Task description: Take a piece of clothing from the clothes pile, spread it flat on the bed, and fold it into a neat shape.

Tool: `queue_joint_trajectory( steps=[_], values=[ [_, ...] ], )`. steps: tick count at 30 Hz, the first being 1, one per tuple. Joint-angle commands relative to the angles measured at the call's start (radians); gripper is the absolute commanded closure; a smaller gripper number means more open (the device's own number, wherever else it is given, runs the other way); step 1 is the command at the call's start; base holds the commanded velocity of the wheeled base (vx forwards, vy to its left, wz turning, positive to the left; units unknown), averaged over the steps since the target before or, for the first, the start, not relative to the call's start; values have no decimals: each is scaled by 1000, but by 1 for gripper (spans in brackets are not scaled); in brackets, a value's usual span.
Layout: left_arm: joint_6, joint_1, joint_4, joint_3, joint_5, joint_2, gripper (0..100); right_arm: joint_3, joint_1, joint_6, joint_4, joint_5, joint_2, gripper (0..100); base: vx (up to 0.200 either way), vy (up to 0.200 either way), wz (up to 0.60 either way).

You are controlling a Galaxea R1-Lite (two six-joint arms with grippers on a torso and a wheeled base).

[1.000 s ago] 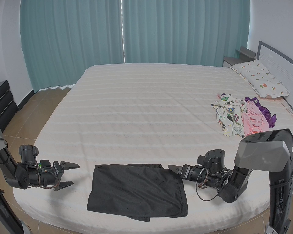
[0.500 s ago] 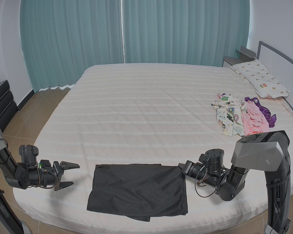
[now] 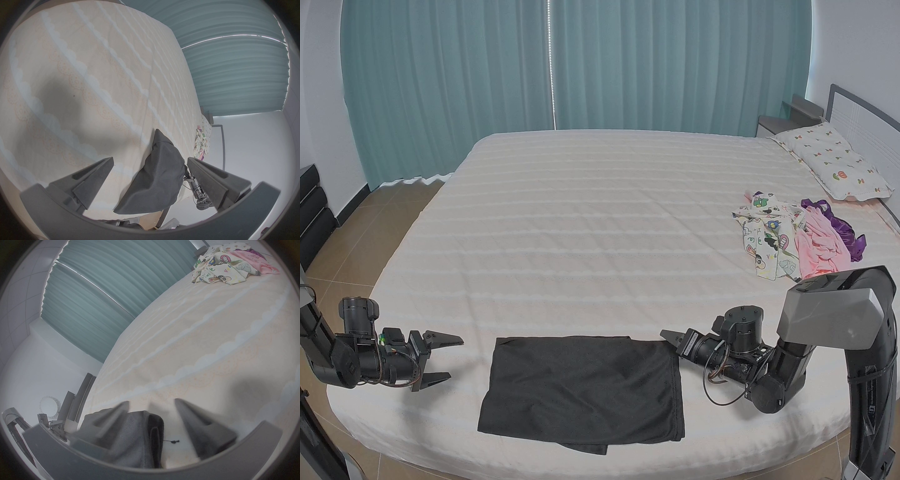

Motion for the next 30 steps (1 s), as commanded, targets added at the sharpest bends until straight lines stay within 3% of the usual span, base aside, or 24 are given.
queue_joint_trajectory(
  steps=[1, 5, 11, 21, 25, 30],
  values=[
    [-1, 2, 0, 0, -3, -3, 0, 51, -38, -3, -1, 8, -79, 0, 0, 0, 0],
    [3, 2, -3, 31, -3, -27, 0, 143, -110, -2, -6, 25, -228, 0, 0, 0, 0],
    [-32, -17, -19, 91, -17, -277, 0, 325, -211, -6, -1, 36, -504, 0, 0, 0, 0],
    [-35, -46, 26, 114, -22, -779, 0, 649, -292, -215, 42, 36, -1056, 0, 0, 0, 0],
    [-29, -92, 118, 135, -28, -966, 0, 660, -306, -267, 158, 30, -1265, 0, 0, 0, 0],
    [-17, -214, 319, 138, -26, -1194, 0, 647, -306, -306, 445, 36, -1575, 0, 0, 0, 0]
  ],
)
